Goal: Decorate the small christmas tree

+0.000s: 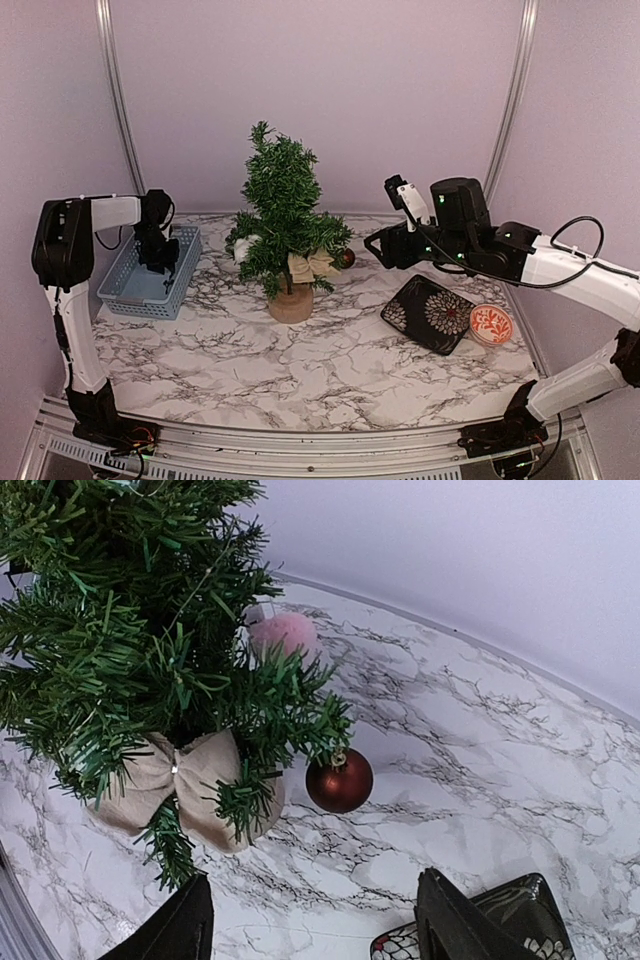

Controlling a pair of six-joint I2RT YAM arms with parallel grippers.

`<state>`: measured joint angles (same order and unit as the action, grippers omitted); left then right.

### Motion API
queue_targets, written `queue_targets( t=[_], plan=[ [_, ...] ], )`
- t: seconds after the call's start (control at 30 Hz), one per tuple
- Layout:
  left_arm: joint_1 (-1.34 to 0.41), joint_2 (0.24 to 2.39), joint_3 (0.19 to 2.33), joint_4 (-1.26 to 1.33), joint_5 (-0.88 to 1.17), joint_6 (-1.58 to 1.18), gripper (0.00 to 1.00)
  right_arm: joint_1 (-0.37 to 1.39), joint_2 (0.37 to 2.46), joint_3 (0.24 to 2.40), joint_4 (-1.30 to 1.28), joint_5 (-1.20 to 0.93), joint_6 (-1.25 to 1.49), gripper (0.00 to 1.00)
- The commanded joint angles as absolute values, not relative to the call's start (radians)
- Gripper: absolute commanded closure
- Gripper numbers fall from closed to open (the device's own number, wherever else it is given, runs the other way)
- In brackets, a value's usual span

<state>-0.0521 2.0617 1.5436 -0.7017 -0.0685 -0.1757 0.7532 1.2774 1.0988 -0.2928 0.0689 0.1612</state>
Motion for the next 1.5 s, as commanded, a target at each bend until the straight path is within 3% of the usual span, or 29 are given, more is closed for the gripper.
queue_targets(
  t=[0.0,0.37,0.73,1.1,1.47],
  plan=[
    [-0.048,2.095,1.612,-0.773,-0.058,-0.188,0.71,0.749,1.252,1.098,-0.278,0.063,0.181,0.33],
    [-0.048,2.168,1.657,-0.827,-0.057,-0.188,0.78,0.748,1.258,1.102,-0.276,0.073,0.18,0.33],
    [-0.048,2.154,1.678,-0.838,-0.094,-0.221,1.0,0.748,1.27,1.109,-0.269,0.066,0.17,0.33],
    [-0.07,1.819,1.671,-0.659,-0.074,-0.281,1.0,0.748,1.233,1.09,-0.258,0.062,0.152,0.33],
    [-0.245,1.491,1.671,-0.365,-0.043,-0.222,1.0,0.749,1.172,1.061,-0.237,0.058,0.138,0.32]
  ],
)
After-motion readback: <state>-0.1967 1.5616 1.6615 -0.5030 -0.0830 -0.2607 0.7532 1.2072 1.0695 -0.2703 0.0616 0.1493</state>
